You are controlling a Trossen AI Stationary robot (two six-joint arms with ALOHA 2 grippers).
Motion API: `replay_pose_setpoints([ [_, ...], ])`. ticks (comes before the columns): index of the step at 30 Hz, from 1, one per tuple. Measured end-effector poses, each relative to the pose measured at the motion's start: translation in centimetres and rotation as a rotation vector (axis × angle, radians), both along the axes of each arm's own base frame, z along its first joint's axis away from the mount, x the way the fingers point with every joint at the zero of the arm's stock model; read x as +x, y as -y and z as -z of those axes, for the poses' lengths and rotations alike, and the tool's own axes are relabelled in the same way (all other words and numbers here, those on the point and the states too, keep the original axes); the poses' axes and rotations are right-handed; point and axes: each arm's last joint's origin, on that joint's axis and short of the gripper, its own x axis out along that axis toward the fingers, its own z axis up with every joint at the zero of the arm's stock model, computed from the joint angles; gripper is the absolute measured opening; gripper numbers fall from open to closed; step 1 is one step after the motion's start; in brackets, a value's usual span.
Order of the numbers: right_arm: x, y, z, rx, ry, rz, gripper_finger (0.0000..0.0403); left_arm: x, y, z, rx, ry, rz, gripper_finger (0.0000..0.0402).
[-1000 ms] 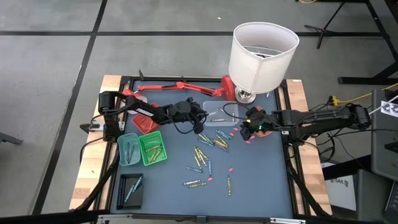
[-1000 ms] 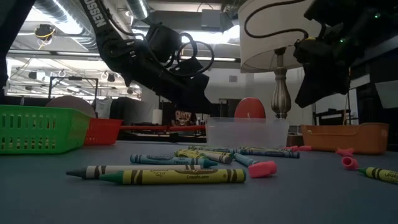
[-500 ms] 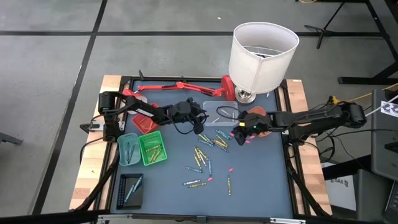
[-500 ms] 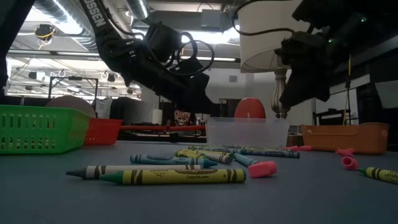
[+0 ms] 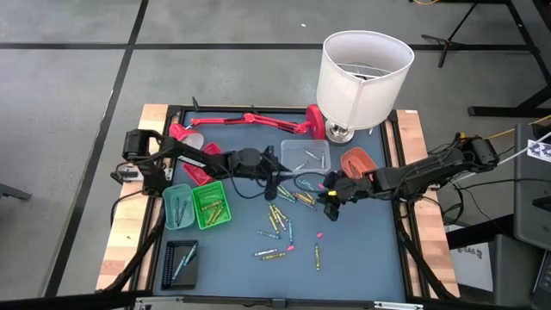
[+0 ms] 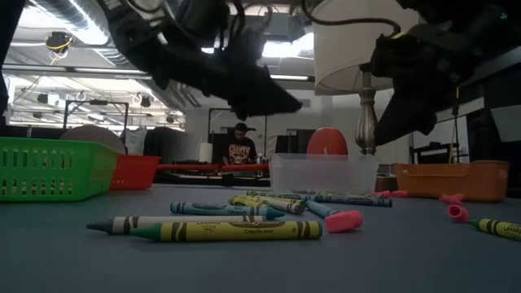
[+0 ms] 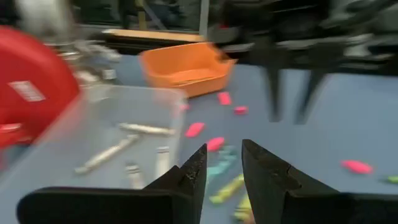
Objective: Sort crayons
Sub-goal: Put the dark green crayon into the black bin
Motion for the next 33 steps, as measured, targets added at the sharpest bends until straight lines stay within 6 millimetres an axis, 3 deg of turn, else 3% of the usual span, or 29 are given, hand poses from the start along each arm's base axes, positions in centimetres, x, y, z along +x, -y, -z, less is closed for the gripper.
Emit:
replay_pose_setpoints([
  [6,-0.2,-0.9,0.0,-0.036,0.007,-0.012,0.0099,0.0,3.7,0.0,-0.099,-0.014,0.144,0.0081],
  [19,-0.3,-0.9,0.0,-0.054,0.010,0.001,0.0099,-2.1,10.9,2.4,-0.089,-0.308,0.338,0.0077],
  [26,-0.3,-0.9,0.0,-0.054,0.010,0.001,0.0099,-3.5,13.2,3.3,-0.021,-0.418,0.332,0.0076],
  [33,-0.3,-0.9,0.0,-0.054,0.009,0.001,0.0099,-3.8,14.3,4.1,0.008,-0.447,0.334,0.0076],
])
